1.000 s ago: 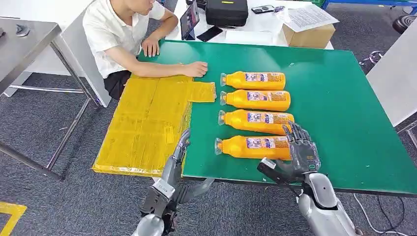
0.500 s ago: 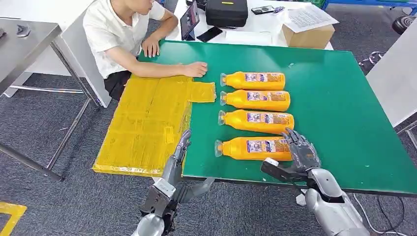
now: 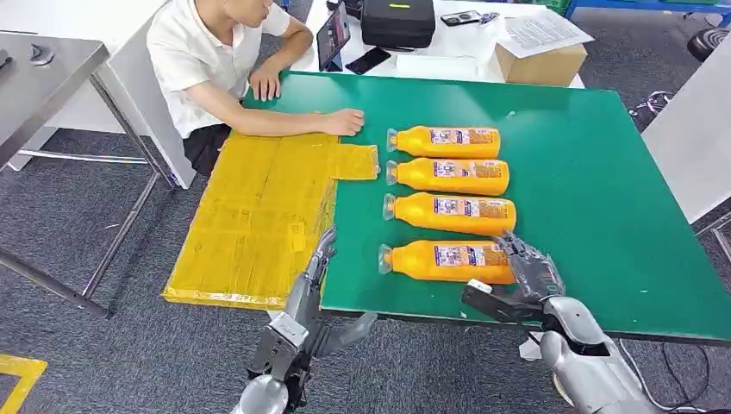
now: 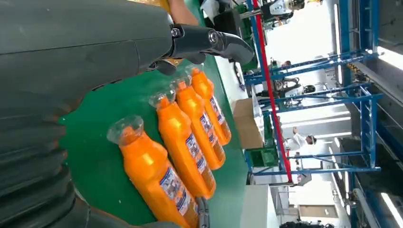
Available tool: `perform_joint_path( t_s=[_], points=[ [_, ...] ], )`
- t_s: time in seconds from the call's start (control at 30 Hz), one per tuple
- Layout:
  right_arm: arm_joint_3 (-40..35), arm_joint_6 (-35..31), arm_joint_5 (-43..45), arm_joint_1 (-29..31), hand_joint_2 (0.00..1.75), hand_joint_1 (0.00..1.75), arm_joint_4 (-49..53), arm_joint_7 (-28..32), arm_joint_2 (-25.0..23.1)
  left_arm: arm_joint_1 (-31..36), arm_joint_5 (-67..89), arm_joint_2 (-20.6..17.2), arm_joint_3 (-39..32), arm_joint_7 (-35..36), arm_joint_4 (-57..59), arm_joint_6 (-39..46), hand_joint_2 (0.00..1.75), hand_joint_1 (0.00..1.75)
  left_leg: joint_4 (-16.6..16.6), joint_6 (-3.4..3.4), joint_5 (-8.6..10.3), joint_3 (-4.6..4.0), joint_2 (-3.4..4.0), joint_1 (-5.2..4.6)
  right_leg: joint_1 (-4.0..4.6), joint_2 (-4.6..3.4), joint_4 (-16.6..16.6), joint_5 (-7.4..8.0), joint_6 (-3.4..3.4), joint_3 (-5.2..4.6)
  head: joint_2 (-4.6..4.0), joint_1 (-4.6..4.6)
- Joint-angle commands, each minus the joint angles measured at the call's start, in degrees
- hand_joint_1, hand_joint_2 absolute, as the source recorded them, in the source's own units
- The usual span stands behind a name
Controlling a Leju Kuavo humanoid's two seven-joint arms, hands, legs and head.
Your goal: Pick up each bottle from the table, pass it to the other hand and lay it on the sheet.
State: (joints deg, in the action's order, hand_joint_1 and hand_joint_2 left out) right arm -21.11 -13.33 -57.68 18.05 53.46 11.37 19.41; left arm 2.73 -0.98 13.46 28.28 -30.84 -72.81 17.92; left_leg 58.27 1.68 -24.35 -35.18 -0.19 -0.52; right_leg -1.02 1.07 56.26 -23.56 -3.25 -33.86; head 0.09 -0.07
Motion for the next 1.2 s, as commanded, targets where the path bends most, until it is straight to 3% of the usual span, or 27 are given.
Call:
perform_joint_path(
  t_s=[0.03, 0.53, 0.7, 0.8, 0.93, 0.97, 1.03, 1.07, 1.2],
  points=[
    [-2.7, 0.6, 1.1, 1.3, 1.75, 1.75, -3.9, 0.8, 0.6, 1.8, -0.2, -0.3, 0.4, 0.3, 1.3, 0.1, 1.75, 0.0, 0.0, -0.15, -0.09, 0.2, 0.05, 0.1, 0.09, -0.11, -0.1, -0.05, 0.16, 0.21, 0.0, 0.0],
    [-1.6, 0.1, 5.5, 0.9, 1.75, 1.75, -6.4, 3.8, -0.5, 2.0, -1.1, -0.2, 0.2, -0.3, 0.8, 0.4, 1.75, 0.0, -0.1, -0.13, -0.06, 0.22, -0.01, 0.11, 0.1, -0.04, -0.1, -0.04, 0.13, 0.24, 0.0, 0.0],
    [5.4, 0.0, 16.3, -5.7, 1.75, 1.75, 3.2, 8.8, -4.4, 0.0, -5.8, 1.9, -3.5, -3.3, -1.9, 5.1, 1.75, 0.0, -0.1, -0.16, -0.11, 0.26, -0.01, 0.14, 0.13, -0.04, -0.1, -0.09, 0.16, 0.29, 0.0, 0.0],
    [9.8, -1.5, 21.9, -9.4, 1.75, 1.75, 10.3, 11.2, -8.5, -1.6, -11.2, 0.6, -4.1, -3.6, -3.1, 6.1, 1.75, 0.0, -0.1, -0.19, -0.16, 0.29, 0.09, 0.16, 0.15, -0.15, -0.1, -0.1, 0.19, 0.27, 0.0, 0.0],
    [12.1, -3.0, 25.8, -11.2, 1.75, 1.75, 15.0, 12.5, -11.6, -3.1, -18.3, -0.6, -4.2, -2.6, -3.8, 1.7, 1.75, 0.0, -0.1, -0.2, -0.16, 0.26, 0.29, 0.16, 0.17, -0.34, 0.0, -0.07, 0.2, 0.17, 0.0, -0.02],
    [13.3, -3.7, 27.8, -11.8, 1.75, 1.75, 16.2, 13.3, -12.7, -4.0, -24.5, -0.5, -4.9, 0.6, -4.8, -2.2, 1.75, 0.0, -0.1, -0.16, -0.11, 0.07, 0.19, 0.1, 0.11, -0.23, 0.0, -0.05, 0.14, 0.02, 0.0, -0.02],
    [13.7, -3.3, 29.4, -12.0, 1.75, 1.75, 16.9, 13.7, -13.4, -4.6, -26.7, -0.6, -5.2, 1.4, -5.3, -2.6, 1.75, 0.0, 0.0, -0.16, -0.15, 0.04, 0.24, 0.15, 0.15, -0.29, 0.0, -0.07, 0.16, -0.02, 0.0, -0.02],
    [15.9, 2.7, 39.2, -12.9, 1.75, 1.75, 18.5, 15.0, -15.7, -5.1, -30.1, -0.4, -5.9, 3.3, -5.6, -1.6, 1.75, 0.0, -0.1, -0.11, -0.11, 0.0, 0.2, 0.11, 0.1, -0.24, 0.0, -0.06, 0.12, -0.05, 0.0, -0.02],
    [16.3, 4.2, 43.1, -14.9, 1.75, 1.75, 21.0, 15.4, -17.4, -4.7, -32.5, -1.8, -3.6, 3.2, -4.3, -2.1, 1.75, 0.0, -0.1, -0.14, -0.13, 0.06, 0.12, 0.12, 0.11, -0.17, 0.0, -0.1, 0.16, 0.04, 0.0, 0.02]
  ],
)
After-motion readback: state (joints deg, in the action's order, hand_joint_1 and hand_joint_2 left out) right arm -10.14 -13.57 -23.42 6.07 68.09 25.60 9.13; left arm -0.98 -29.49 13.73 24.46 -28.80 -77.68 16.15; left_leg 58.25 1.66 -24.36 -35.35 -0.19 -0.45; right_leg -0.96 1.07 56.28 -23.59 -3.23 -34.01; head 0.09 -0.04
